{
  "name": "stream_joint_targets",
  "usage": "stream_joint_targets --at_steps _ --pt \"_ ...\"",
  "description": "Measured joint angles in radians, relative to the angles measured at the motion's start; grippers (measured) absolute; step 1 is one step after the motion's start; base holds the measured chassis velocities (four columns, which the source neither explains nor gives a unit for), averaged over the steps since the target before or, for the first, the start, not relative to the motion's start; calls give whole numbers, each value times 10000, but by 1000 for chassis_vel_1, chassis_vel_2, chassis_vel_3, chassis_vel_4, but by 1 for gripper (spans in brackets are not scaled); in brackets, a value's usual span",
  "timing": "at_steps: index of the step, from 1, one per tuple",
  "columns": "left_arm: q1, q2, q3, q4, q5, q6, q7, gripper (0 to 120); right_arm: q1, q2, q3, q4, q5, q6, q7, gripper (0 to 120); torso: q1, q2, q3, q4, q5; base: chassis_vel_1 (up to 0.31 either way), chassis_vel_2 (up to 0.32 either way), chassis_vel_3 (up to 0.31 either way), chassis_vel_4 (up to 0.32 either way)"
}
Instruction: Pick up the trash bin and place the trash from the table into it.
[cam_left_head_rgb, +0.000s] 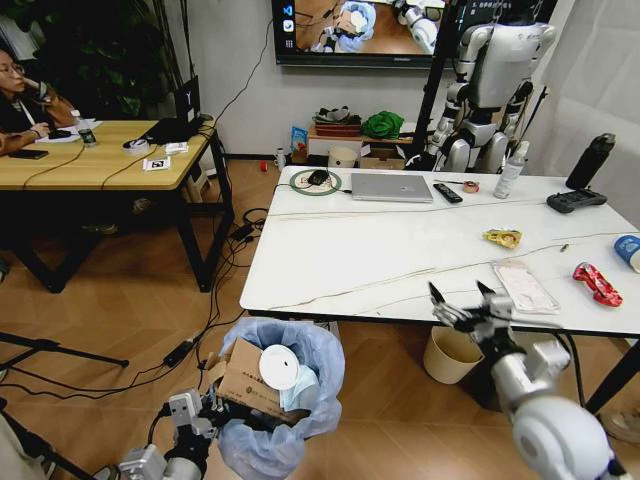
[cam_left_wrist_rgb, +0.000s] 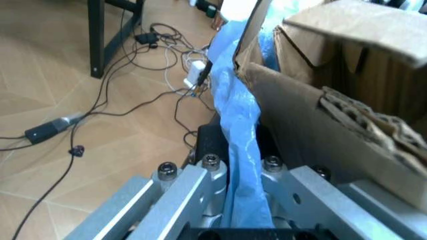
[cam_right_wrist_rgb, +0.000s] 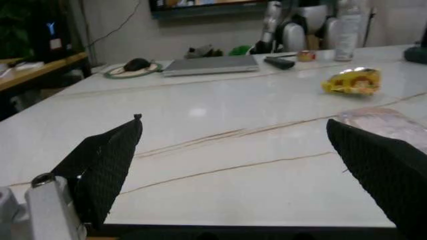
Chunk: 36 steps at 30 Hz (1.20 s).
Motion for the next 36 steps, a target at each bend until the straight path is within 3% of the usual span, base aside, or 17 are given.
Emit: stream_joint_targets --at_steps 6,13,24,36 --pt "-46 282 49 365 -181 -52 33 0 -547 1429 1066 -960 -1444 2297 -990 100 0 0 0 1 -3 0 0 0 0" --pt "-200 500 36 567 -518 -37 15 0 -865 2112 1611 -1395 -2169 3632 -1365 100 0 0 1 4 -1 0 0 0 0" --pt "-343 539 95 1022 -571 -117 4 0 -1392 2922 1982 -2027 -1614 4125 -3118 100 0 0 0 2 -1 0 0 0 0" --pt "-179 317 134 1004 -432 -265 44 0 -1007 3359 1949 -2440 -1338 4504 -3513 100 0 0 0 4 1 0 0 0 0"
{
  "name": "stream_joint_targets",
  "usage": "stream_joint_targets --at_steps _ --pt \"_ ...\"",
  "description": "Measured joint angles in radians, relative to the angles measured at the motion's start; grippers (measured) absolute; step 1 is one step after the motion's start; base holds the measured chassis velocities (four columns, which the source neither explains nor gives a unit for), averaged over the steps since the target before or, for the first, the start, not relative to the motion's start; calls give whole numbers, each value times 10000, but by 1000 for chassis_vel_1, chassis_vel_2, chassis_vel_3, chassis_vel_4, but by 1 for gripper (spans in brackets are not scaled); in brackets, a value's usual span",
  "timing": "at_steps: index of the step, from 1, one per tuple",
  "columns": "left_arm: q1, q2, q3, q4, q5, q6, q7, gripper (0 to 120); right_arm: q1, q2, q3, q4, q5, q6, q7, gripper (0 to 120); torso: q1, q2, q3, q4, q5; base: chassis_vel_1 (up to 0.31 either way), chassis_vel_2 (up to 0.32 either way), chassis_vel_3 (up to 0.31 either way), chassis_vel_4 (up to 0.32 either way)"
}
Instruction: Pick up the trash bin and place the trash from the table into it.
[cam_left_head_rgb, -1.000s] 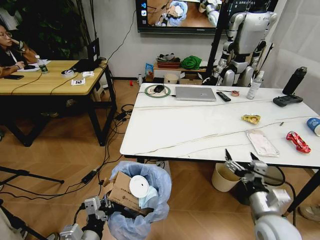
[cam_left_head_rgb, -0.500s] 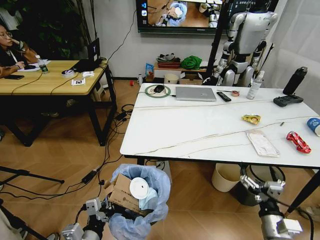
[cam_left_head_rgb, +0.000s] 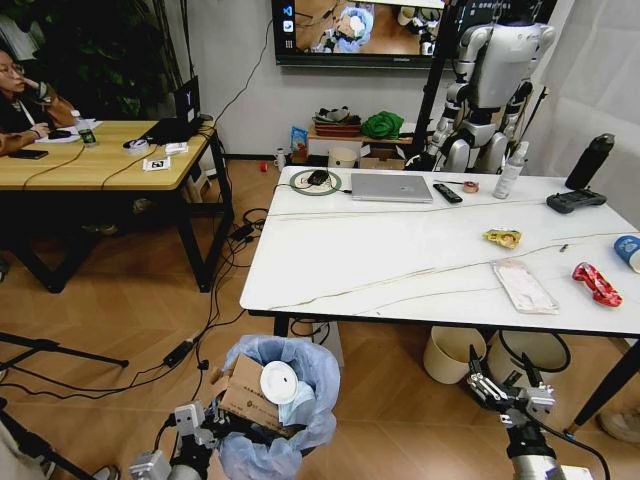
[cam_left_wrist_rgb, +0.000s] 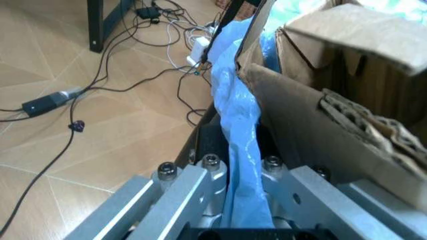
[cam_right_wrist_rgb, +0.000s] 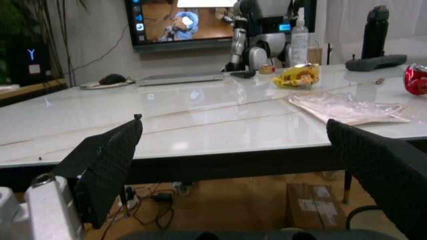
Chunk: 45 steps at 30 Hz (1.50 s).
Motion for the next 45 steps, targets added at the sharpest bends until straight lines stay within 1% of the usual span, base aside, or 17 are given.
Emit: stream_joint_targets --at_steps 5,16,29,45 --pt "187 -143 -2 -8 190 -171 83 0 46 51 33 -84 290 52 -123 100 0 0 0 -1 -1 0 0 0 0" --pt "330 -247 -24 -237 338 -228 102 0 34 198 69 -169 600 86 -320 100 0 0 0 -2 -1 0 0 0 0" --pt "453 -284 -6 -242 420 -336 151 0 190 403 -33 -407 741 7 -471 100 0 0 0 -2 -1 0 0 0 0" --pt "307 -284 132 -82 433 -294 145 0 361 382 46 -596 833 -34 -540 100 0 0 0 -1 -2 -21 -20 20 20"
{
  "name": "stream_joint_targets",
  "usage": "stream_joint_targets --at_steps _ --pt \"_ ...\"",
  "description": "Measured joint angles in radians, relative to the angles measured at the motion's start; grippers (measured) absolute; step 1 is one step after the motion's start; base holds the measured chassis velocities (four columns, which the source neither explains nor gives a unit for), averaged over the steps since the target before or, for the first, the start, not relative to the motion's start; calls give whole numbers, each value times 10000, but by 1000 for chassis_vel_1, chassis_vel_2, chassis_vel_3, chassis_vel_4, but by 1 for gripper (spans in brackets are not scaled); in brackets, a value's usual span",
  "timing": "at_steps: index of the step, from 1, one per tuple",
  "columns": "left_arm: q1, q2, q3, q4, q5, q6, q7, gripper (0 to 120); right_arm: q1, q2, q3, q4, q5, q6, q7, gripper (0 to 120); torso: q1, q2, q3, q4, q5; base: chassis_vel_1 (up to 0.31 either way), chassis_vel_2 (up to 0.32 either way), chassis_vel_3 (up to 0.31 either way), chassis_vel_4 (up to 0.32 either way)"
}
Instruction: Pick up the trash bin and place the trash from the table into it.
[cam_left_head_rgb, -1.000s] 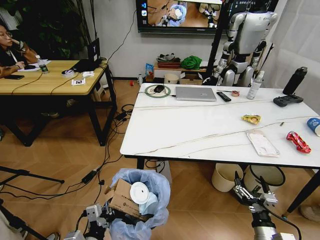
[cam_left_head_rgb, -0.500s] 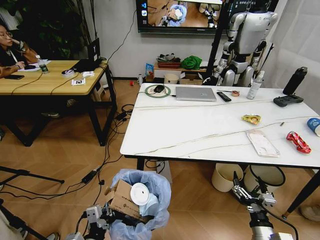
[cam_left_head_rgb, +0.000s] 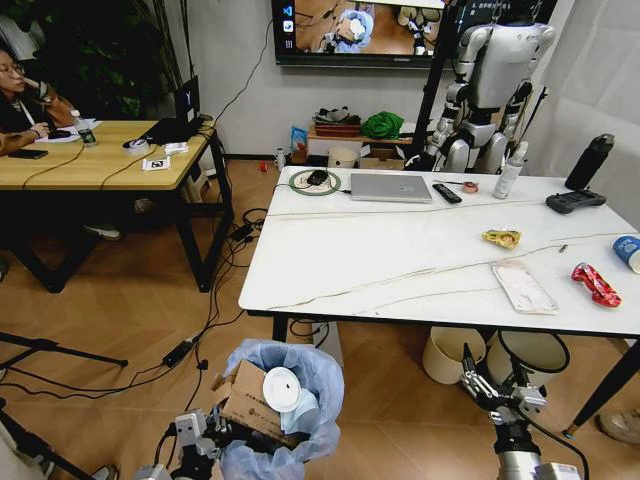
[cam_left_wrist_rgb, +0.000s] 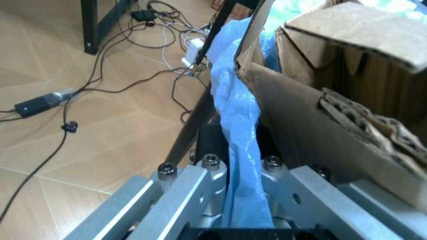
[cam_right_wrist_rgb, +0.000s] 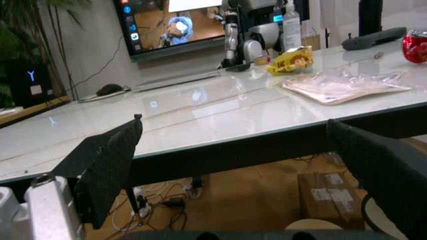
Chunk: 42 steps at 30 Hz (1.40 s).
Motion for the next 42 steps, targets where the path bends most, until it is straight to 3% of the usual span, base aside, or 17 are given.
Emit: stream_joint_targets --at_steps 42 --pt "-56 -13 139 42 25 67 -42 0 -60 25 116 63 96 45 -144 100 0 0 0 -1 1 -61 -68 64 64"
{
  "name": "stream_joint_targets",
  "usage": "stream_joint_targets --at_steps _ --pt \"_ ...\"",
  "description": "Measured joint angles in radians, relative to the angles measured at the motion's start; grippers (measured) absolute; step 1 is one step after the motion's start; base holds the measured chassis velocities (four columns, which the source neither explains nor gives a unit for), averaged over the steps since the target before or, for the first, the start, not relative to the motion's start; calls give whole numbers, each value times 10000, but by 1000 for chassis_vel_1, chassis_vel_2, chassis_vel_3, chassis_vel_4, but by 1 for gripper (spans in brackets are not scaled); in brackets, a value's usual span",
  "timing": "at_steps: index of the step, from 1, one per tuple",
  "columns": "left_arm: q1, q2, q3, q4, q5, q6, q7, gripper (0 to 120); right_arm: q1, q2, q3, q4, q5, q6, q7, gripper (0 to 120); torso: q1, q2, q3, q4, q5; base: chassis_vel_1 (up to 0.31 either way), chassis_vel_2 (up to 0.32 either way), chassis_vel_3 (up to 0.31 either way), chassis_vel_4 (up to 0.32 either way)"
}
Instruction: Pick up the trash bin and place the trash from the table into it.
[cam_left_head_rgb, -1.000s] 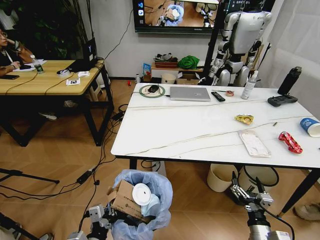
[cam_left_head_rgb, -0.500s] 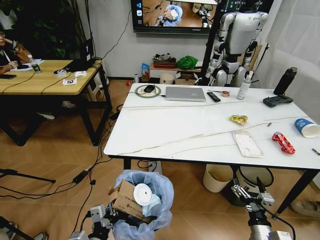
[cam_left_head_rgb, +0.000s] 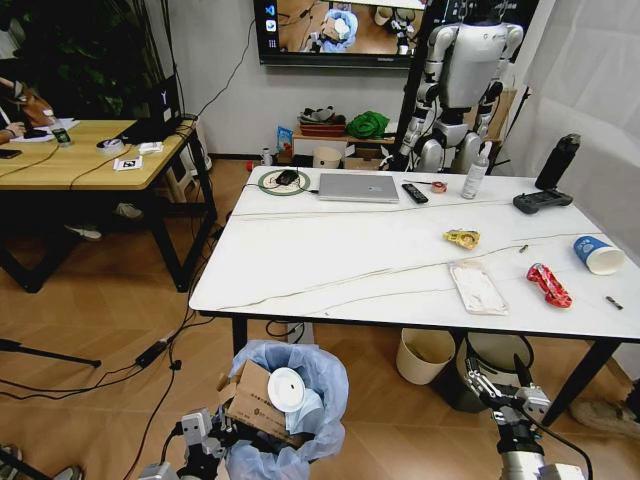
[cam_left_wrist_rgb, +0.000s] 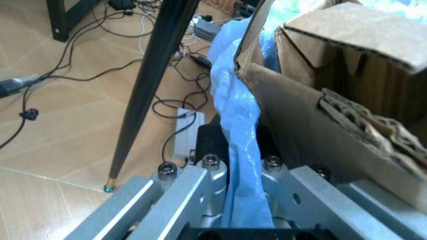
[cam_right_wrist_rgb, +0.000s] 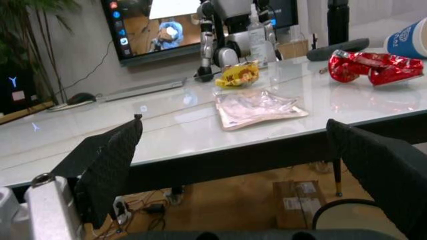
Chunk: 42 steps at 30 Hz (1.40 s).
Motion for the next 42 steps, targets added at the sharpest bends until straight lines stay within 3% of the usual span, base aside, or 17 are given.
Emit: stream_joint_targets --at_steps 34,42 --pt "-45 -10 41 54 -10 -24 6 0 34 -127 13 -129 22 171 -63 100 0 0 0 0 2 -56 -55 53 54" --pt "-23 -10 -11 35 -22 -24 6 0 0 -1109 -293 128 198 -148 81 100 0 0 0 0 1 0 0 0 0"
